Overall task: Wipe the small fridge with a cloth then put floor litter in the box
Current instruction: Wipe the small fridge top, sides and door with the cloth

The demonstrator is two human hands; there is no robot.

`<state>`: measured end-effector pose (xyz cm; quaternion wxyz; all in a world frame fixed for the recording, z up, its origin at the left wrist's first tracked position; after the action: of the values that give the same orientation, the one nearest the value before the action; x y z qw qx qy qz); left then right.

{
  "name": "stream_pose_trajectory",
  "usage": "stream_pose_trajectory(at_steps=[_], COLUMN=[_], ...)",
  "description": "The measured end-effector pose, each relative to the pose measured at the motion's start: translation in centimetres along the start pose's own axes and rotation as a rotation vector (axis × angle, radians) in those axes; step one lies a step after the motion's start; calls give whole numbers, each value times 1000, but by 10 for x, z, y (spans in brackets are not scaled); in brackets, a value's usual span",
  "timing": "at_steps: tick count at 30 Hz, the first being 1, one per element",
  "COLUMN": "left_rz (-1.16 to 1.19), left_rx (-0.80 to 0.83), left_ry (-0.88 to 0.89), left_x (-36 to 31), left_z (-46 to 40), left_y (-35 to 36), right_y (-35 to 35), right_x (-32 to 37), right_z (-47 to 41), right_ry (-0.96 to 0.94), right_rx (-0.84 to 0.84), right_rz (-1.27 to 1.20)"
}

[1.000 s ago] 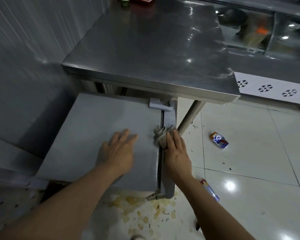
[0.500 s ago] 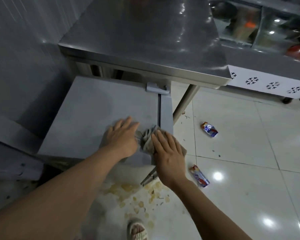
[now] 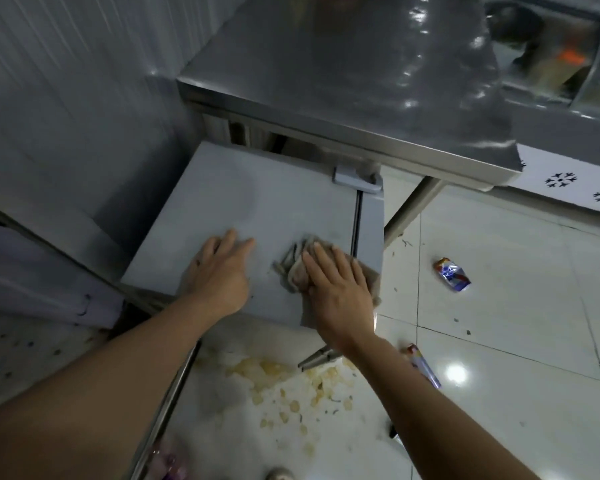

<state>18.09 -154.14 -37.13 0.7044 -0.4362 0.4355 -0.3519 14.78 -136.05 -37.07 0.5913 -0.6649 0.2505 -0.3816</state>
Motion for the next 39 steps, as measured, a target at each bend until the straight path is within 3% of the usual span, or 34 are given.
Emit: stream_pose_trajectory(at_steps=[5,9,11,16,19,25,30,33,37,39], left_rz=[9,9,3,68,49,68,243,294,358,402], left_rx=[11,-83,-82,-79,-76,-93,-76,-82,-121,-137], left_ry=[33,-161,-169,-175,-168,-68,-64,-49,-14,-29], left_x=[9,57,72,74,77,91,119,120,122,125], left_z=[3,17,26,28,28,33,48,46,51,55], left_y=[-3,-16,-16,-13,-14,-25,-26,-26,-28,-28], right_y=[-2,-6,-4,16,17,9,24,22,16,20], right_x=[-10,-18,-6,64,72,53,117,109,76,93], right_z=[-34,-101,-100,-22,-22,-104,-20,-26,-92,-89], right_ry=[-156,31,43,-241,-357,6,-262,-347,27,79], right_rx=[100,38,10,40,104,28,-6,34,-8,-38], right_rz=[16,5,6,-13,7,-1,17,39,70,92])
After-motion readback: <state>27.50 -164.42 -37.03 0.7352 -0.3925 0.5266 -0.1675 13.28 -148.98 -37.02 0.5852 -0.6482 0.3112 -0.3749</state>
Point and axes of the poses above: each hand's wrist, its own z-axis away from the middle knuckle, its own y-axis out of the palm, x = y × z, the point moved 7 cm from there along -z, towards the middle knuckle, and after that the axes turned 4 degrees about -x, right-handed, at the moved point
